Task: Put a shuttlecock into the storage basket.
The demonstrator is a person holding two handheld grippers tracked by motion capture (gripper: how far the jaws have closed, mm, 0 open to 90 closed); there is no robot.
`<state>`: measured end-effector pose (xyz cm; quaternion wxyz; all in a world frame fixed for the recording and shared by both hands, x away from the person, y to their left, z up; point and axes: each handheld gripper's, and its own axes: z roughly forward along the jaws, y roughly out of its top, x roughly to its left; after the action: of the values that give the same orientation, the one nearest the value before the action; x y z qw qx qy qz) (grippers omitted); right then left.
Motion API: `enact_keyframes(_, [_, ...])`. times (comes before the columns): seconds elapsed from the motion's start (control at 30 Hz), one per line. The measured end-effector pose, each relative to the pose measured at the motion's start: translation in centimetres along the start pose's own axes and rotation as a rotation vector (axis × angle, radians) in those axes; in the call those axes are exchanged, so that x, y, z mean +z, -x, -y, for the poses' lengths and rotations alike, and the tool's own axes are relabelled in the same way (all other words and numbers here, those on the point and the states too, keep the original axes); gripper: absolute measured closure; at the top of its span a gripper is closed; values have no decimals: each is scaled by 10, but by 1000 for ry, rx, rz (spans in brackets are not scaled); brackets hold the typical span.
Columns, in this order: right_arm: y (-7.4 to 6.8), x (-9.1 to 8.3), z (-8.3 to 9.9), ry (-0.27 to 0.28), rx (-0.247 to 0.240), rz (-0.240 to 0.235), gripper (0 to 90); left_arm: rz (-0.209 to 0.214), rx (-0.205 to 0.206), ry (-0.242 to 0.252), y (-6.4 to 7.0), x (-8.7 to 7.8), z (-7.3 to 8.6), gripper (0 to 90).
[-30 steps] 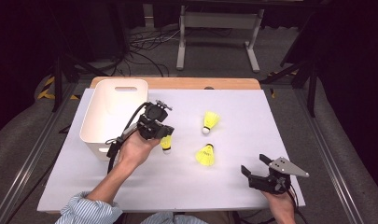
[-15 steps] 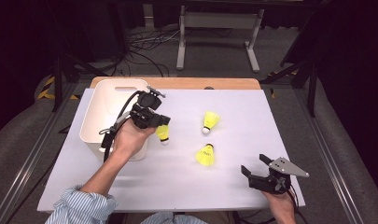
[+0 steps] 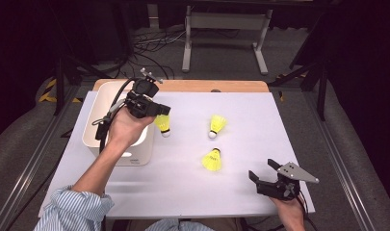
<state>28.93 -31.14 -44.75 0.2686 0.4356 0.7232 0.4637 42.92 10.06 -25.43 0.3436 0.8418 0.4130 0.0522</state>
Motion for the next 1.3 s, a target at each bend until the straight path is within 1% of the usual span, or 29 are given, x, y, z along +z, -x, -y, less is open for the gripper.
enact_keyframes(0.1, [0, 0, 0, 1, 1, 3, 142, -8, 3, 10, -3, -9, -4, 900])
enact_keyframes(0.13, [0, 0, 0, 1, 1, 3, 142, -8, 3, 10, -3, -9, -4, 900])
enact_keyframes(0.23, [0, 0, 0, -1, 4, 3, 142, -12, -9, 14, -7, -13, -5, 900])
enact_keyframes(0.27, [0, 0, 0, -2, 4, 2, 142, -17, -5, 15, -8, -15, -6, 900])
enact_keyframes(0.53, [0, 0, 0, -4, 2, 0, 142, -61, -34, 32, -20, -32, -6, 900])
enact_keyframes(0.63, [0, 0, 0, -3, 2, 0, 142, -80, -45, 37, -25, -37, -5, 900])
enact_keyframes(0.73, [0, 0, 0, -3, 1, 1, 142, -91, -54, 44, -30, -39, -4, 900])
enact_keyframes(0.87, [0, 0, 0, -4, 1, 1, 142, -114, -61, 46, -35, -40, -2, 900])
enact_keyframes(0.9, [0, 0, 0, -3, 0, 2, 142, -114, -61, 46, -35, -40, -2, 900])
enact_keyframes(1.0, [0, 0, 0, -1, 0, 1, 142, -137, -63, 36, -40, -37, 0, 900])
enact_keyframes(1.13, [0, 0, 0, -4, 3, 2, 142, -173, -69, 27, -48, -30, 2, 900])
enact_keyframes(1.3, [0, 0, 0, -4, 1, 0, 143, -191, -75, 4, -58, -19, 3, 900])
